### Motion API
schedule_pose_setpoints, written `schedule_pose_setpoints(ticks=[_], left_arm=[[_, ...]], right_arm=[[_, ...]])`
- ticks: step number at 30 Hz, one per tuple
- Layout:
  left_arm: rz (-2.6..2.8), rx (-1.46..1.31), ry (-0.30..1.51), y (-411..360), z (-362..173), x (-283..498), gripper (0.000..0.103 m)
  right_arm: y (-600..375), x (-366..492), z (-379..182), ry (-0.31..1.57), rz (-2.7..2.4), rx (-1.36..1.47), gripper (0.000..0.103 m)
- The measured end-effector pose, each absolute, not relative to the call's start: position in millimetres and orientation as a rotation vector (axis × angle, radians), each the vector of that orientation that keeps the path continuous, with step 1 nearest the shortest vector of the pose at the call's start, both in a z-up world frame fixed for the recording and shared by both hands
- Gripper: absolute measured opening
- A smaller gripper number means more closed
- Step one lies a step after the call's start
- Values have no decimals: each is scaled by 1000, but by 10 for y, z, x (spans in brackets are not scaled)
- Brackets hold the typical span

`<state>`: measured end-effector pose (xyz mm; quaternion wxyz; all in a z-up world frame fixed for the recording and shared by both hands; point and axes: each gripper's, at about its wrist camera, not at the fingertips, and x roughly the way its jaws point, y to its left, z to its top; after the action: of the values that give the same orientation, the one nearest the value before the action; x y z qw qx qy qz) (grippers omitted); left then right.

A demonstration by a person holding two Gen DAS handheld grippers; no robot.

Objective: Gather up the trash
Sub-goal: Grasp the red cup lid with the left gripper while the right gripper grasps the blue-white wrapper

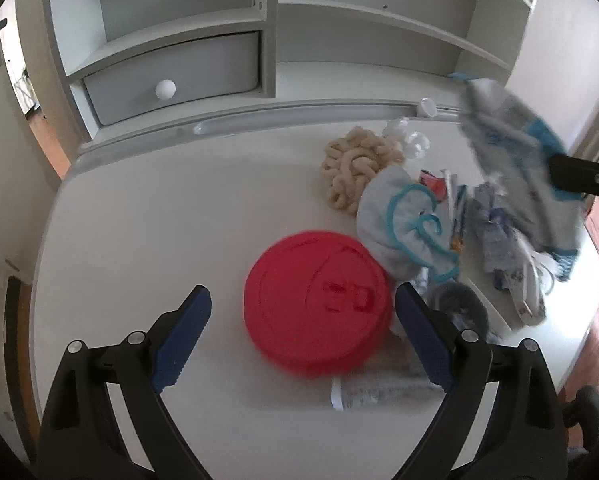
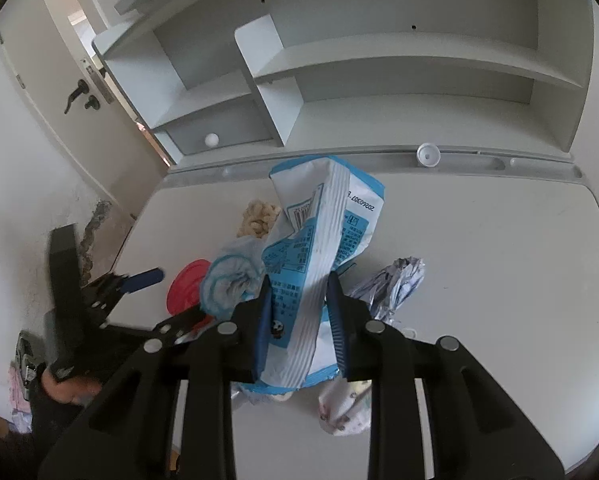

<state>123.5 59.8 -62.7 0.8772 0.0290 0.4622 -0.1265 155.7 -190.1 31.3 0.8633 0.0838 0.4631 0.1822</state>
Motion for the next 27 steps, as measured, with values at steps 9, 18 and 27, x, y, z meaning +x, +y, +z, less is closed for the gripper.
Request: schedule_pose_setpoints(ticks=[9, 18, 27], left_arm=[[-258, 61, 996, 624, -718, 1360, 85], [-164, 57, 919, 801, -408, 1251, 75], [-213, 110, 815, 329, 97, 1037, 75]], right_arm=[[-2046, 1466, 295, 968, 389, 199, 26], [-2264, 1408, 311, 939, 371, 227, 26], [-2985, 1109, 267, 895, 261, 282, 26]])
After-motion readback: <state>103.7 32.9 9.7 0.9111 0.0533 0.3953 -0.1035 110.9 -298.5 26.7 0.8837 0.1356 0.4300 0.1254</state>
